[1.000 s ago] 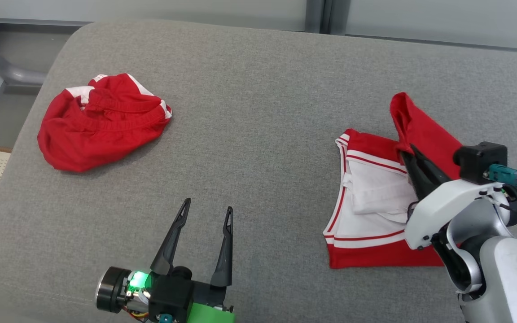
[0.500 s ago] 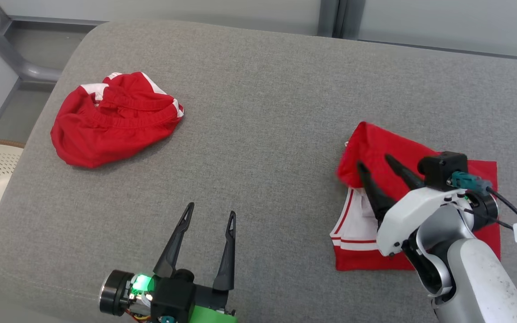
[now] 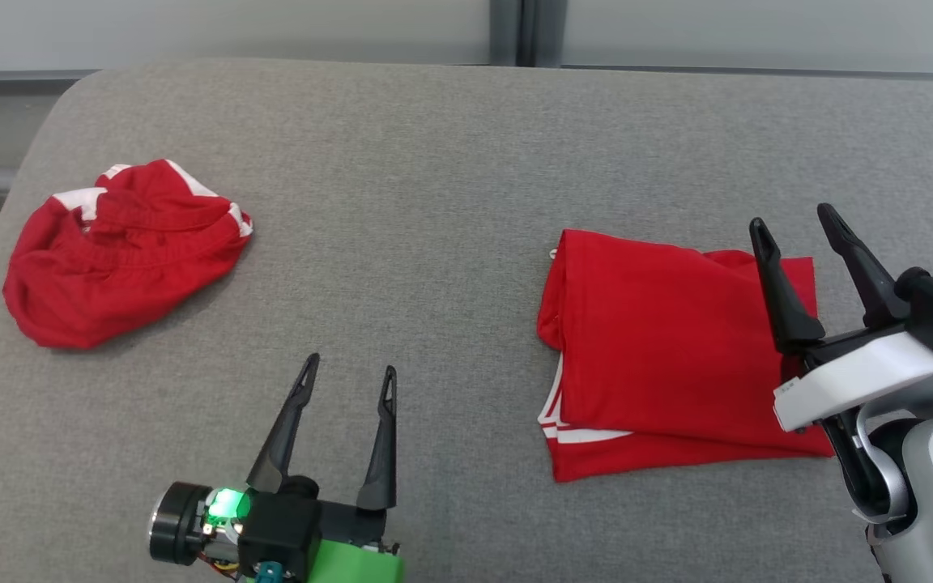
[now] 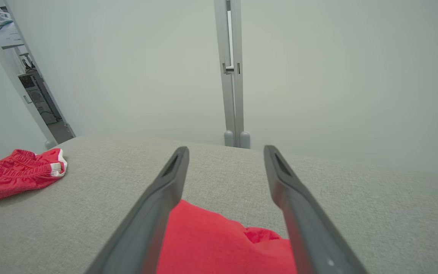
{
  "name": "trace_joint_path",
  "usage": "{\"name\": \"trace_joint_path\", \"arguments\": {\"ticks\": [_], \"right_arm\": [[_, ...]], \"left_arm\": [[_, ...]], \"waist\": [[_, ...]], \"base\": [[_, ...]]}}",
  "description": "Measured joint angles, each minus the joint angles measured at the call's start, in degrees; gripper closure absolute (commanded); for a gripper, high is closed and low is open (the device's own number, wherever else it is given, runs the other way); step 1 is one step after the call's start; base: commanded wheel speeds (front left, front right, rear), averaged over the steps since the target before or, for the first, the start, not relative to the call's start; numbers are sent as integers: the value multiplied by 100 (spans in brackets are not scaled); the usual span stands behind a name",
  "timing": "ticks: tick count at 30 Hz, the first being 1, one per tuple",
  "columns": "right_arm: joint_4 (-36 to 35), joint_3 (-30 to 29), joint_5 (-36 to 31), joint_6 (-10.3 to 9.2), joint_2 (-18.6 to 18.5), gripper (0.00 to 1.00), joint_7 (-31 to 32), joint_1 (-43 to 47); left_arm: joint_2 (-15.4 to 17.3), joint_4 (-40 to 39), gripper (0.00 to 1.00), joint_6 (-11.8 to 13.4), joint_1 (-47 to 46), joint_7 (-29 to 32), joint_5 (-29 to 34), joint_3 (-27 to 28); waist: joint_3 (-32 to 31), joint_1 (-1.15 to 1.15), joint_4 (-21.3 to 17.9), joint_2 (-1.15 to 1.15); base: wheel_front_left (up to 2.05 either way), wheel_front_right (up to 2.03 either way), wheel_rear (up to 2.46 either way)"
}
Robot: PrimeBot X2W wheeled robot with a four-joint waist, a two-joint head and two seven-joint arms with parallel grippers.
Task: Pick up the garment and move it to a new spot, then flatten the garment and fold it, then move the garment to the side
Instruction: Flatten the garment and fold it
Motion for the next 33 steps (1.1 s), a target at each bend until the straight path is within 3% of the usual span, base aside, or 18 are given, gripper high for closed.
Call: {"name": "trace_joint_path", "arguments": {"ticks": [5,8,11,16,33], "right_arm": [[681,13,80,3,-134,0,-1235,22],[1127,44,-71,0,-111,0,-1600,15],[1316,30,-301,0,-23,0,-1657,14],[1024,-12,-605,1,159,0,-1680,186],[1038,87,-896,2,489,0,-1681,1147]], "left_arm": [[2,-25,0,-37,1,-2,-136,264],[-3,-45,0,-45,5,-8,-188,424],[-16,-60,0,-70,43,-8,-278,600],[-69,-19,0,-146,129,-8,-434,839],[-126,110,0,-388,810,-9,-592,1312]], "waist": [[-2,0,-408,0],[-11,0,-645,0],[-33,0,-862,0],[-107,0,-1104,0],[-897,0,-1051,0]], "base": [[0,0,0],[0,0,0],[0,0,0],[0,0,0],[0,0,0]]}}
